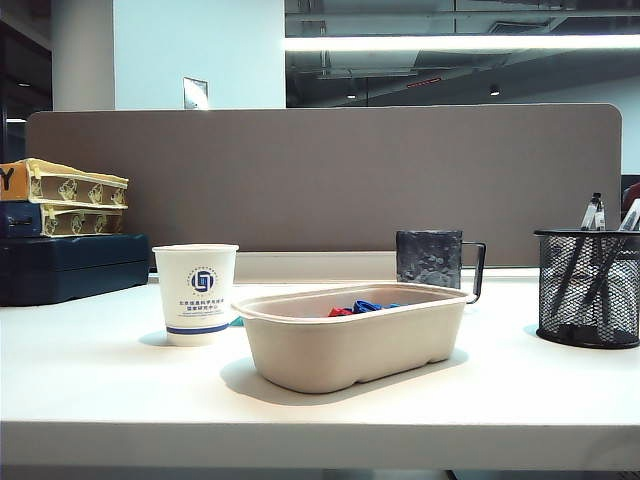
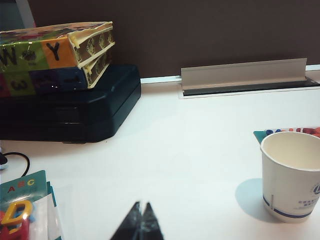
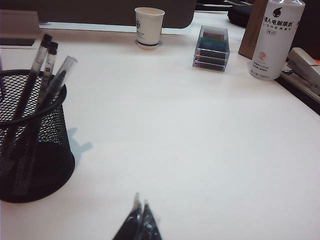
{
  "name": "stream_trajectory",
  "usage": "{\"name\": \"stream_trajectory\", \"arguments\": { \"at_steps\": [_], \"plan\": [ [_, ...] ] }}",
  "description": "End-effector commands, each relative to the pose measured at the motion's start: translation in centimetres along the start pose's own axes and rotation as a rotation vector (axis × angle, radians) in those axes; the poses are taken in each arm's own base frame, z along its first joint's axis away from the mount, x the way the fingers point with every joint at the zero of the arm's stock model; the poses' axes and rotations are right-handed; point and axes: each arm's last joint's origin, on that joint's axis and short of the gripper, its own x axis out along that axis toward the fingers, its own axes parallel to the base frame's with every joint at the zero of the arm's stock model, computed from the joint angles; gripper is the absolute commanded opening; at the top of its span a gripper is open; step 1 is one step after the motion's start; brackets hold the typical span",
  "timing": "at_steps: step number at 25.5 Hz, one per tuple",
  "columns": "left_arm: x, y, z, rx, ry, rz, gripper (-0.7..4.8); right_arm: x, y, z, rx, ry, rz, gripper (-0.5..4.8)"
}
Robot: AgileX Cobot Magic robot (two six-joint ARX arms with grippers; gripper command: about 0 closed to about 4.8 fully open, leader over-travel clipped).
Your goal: Pick up one pen and put it in the pen container.
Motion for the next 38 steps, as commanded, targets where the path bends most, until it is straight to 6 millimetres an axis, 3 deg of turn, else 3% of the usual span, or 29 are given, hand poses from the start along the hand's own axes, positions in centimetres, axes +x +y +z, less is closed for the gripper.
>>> {"name": "stream_trajectory", "arguments": {
  "at_steps": [1, 15, 26, 38],
  "plan": [
    [0.0, 0.0, 0.2, -0.002, -0.008, 0.007, -0.06, 0.0, 0.0, -0.1, 0.007, -0.007, -0.007, -0.03],
    [0.0, 0.6, 0.7, 0.033, -0.048, 0.128, -0.06, 0.0, 0.0, 0.0, 0.008, -0.008, -0.006, -0.02],
    [0.1, 0.6, 0.7, 0.037, -0.055, 0.094, -0.05, 0.0, 0.0, 0.0, 0.012, -0.008, -0.003, -0.01],
    [-0.2, -0.9, 0.4, -0.121, -0.045, -0.435, -0.06, 0.0, 0.0, 0.0, 0.011, -0.009, -0.006, -0.01]
  ]
}}
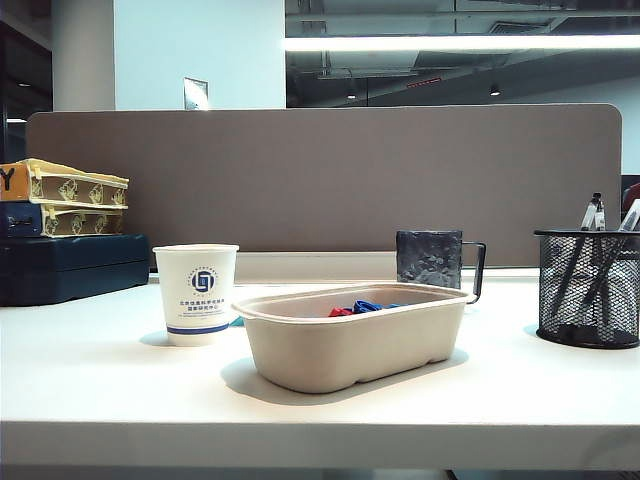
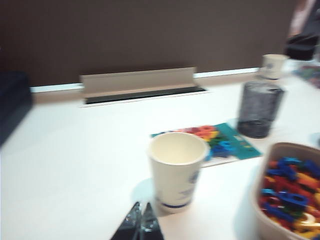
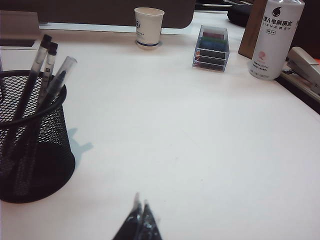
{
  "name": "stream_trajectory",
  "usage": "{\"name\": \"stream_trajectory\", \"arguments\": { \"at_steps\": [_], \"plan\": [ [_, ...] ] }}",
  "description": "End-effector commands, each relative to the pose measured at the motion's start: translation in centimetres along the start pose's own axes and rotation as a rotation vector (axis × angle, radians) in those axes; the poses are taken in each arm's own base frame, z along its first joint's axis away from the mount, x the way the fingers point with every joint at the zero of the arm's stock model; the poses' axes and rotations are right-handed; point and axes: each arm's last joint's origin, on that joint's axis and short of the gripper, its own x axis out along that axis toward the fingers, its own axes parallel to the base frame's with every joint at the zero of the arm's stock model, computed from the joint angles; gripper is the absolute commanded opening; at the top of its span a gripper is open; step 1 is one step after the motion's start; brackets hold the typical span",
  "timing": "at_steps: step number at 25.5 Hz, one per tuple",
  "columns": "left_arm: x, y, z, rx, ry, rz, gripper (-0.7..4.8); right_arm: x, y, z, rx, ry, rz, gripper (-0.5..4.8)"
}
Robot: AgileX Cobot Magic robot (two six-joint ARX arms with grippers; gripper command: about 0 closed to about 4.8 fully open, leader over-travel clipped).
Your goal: Pick up one pen and put it in the pen container.
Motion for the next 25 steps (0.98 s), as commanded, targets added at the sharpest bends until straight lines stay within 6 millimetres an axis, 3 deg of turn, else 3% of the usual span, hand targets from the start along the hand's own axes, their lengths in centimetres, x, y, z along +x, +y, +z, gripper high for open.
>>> {"name": "stream_trajectory", "arguments": {
  "at_steps": [1, 25],
  "plan": [
    [-0.03, -0.25, 0.21, -0.033, -0.014, -0.089, -0.06, 0.02, -0.01, -0.04, 0.008, -0.009, -0.005, -0.01],
    [-0.02, -0.05, 0.07, -0.031, 0.000, -0.081, -0.05, 0.02, -0.01, -0.04, 0.008, -0.009, -0.006, -0.01]
  ]
}}
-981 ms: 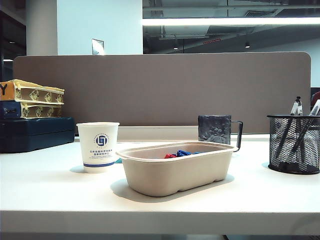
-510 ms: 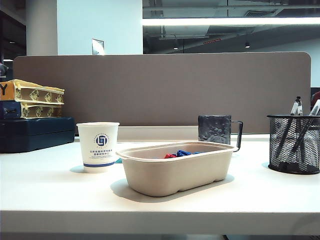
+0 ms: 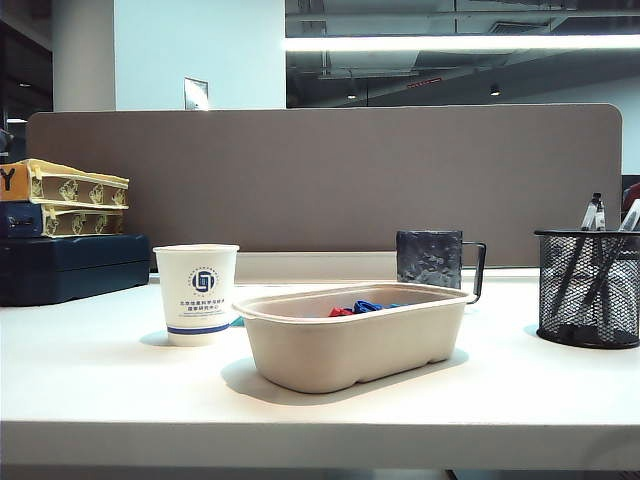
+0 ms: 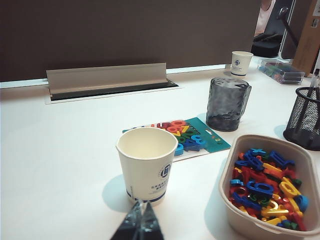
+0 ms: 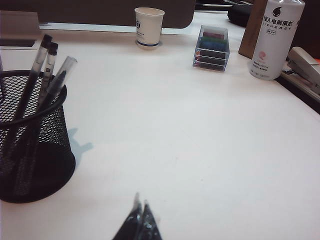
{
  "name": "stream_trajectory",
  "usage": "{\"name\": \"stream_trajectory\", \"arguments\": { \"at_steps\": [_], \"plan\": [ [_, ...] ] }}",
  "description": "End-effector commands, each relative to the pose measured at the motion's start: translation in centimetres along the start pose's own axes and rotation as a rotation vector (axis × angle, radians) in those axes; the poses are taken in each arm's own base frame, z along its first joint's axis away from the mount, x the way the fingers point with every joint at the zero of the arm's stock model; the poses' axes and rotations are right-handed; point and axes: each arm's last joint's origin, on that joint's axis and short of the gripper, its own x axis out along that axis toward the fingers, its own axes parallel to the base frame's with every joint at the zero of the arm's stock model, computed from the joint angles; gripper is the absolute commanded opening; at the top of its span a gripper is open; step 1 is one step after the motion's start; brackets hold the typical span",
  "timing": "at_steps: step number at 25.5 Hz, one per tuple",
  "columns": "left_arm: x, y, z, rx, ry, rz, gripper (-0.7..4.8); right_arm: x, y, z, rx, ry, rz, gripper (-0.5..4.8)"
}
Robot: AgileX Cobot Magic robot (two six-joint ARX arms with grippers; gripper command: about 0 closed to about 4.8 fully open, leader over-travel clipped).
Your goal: Pick up one pen and put it in the pen container.
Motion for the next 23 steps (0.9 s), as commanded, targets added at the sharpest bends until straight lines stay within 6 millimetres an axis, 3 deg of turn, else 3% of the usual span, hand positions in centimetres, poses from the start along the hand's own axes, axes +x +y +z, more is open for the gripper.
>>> {"name": "stream_trajectory", "arguments": {
  "at_steps": [1, 23],
  "plan": [
    [0.0, 0.3, 0.2, -0.002, -0.014, 0.035, -0.05, 0.0, 0.0, 0.0, 0.007, -0.009, -0.006, -0.01],
    [-0.9, 4.1, 0.2, 0.010, -0.013, 0.426, -0.05, 0.0, 0.0, 0.0, 0.008, -0.009, -0.006, -0.01]
  ]
}}
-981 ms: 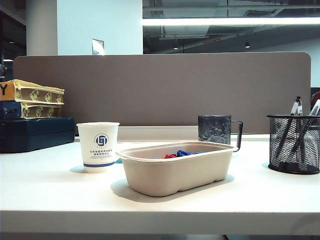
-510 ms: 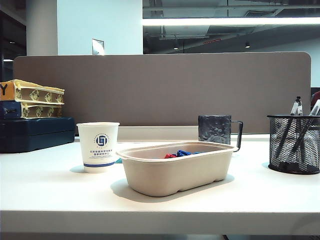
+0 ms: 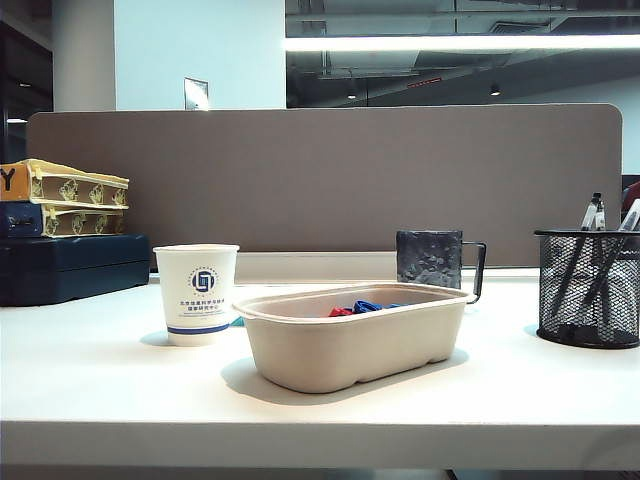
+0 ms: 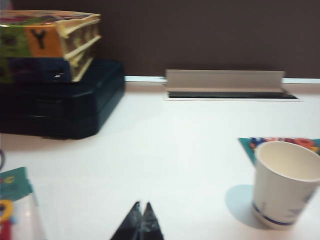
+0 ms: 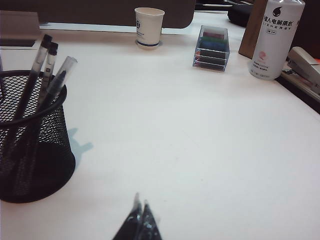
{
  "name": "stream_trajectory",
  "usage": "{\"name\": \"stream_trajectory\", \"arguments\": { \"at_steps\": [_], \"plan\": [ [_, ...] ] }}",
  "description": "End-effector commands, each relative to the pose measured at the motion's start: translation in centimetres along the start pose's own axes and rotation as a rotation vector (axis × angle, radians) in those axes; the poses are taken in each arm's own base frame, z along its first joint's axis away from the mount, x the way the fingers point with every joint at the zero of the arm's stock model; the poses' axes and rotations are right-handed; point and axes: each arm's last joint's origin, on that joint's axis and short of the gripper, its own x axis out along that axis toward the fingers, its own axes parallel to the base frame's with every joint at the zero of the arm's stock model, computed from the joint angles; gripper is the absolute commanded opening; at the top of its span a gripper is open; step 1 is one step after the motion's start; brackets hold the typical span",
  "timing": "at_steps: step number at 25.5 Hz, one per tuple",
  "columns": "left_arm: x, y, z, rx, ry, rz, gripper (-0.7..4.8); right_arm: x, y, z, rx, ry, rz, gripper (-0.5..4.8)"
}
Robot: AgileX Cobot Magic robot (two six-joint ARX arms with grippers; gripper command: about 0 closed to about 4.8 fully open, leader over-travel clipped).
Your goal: Pick up one pen and put it in the pen container.
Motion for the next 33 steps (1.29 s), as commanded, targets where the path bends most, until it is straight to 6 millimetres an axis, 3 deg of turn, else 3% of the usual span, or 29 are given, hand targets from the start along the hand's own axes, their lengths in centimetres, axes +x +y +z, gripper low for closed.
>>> {"name": "stream_trajectory", "arguments": {
  "at_steps": [1, 33],
  "plan": [
    [-0.03, 0.47, 0.22, -0.002, -0.014, 0.043, -0.05, 0.02, -0.01, -0.04, 0.007, -0.008, -0.005, -0.01],
    [-0.07, 0.94, 0.20, 0.000, -0.012, 0.090, -0.05, 0.02, -0.01, -0.04, 0.007, -0.008, -0.005, -0.01]
  ]
}}
